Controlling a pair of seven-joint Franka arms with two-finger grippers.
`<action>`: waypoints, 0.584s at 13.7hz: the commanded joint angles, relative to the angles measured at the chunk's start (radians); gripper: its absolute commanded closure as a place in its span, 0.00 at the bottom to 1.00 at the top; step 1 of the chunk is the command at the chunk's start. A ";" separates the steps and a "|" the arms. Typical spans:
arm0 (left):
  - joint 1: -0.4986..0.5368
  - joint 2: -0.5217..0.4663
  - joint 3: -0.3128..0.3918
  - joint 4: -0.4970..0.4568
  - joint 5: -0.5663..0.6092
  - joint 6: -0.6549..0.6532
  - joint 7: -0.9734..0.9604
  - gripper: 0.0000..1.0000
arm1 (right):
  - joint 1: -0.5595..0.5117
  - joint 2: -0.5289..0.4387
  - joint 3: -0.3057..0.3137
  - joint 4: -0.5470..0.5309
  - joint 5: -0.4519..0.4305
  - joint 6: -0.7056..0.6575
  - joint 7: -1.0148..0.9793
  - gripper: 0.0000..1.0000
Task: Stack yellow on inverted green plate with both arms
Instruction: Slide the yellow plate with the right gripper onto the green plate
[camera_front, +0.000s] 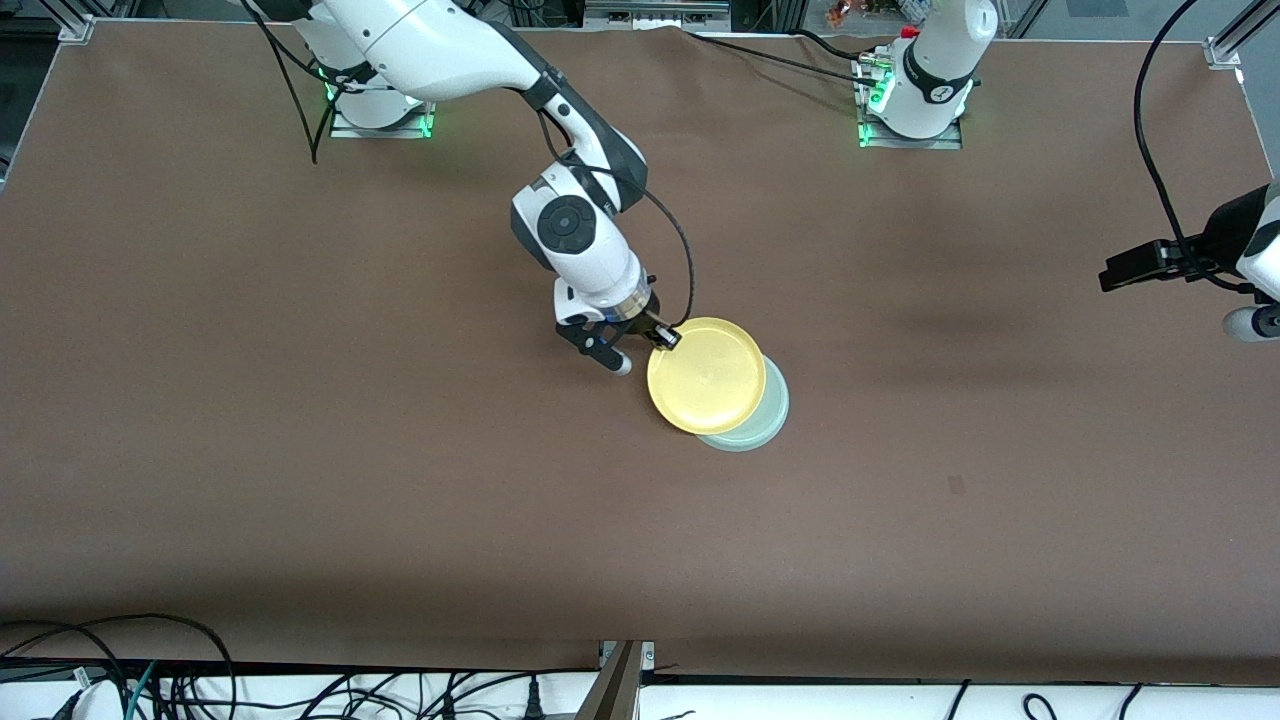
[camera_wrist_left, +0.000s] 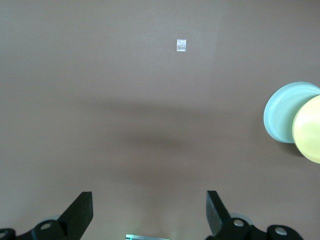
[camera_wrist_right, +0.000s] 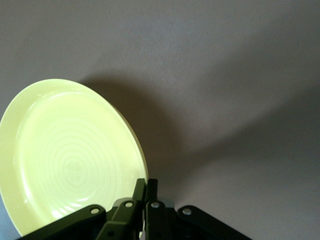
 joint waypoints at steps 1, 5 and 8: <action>0.012 -0.002 0.001 -0.002 -0.023 0.007 0.023 0.00 | 0.040 0.034 -0.024 0.032 -0.012 0.043 0.046 1.00; 0.012 -0.001 0.002 -0.002 -0.037 0.007 0.023 0.00 | 0.076 0.069 -0.047 0.057 -0.013 0.069 0.063 1.00; 0.012 -0.001 0.002 -0.002 -0.037 0.007 0.023 0.00 | 0.089 0.106 -0.074 0.119 -0.013 0.067 0.087 1.00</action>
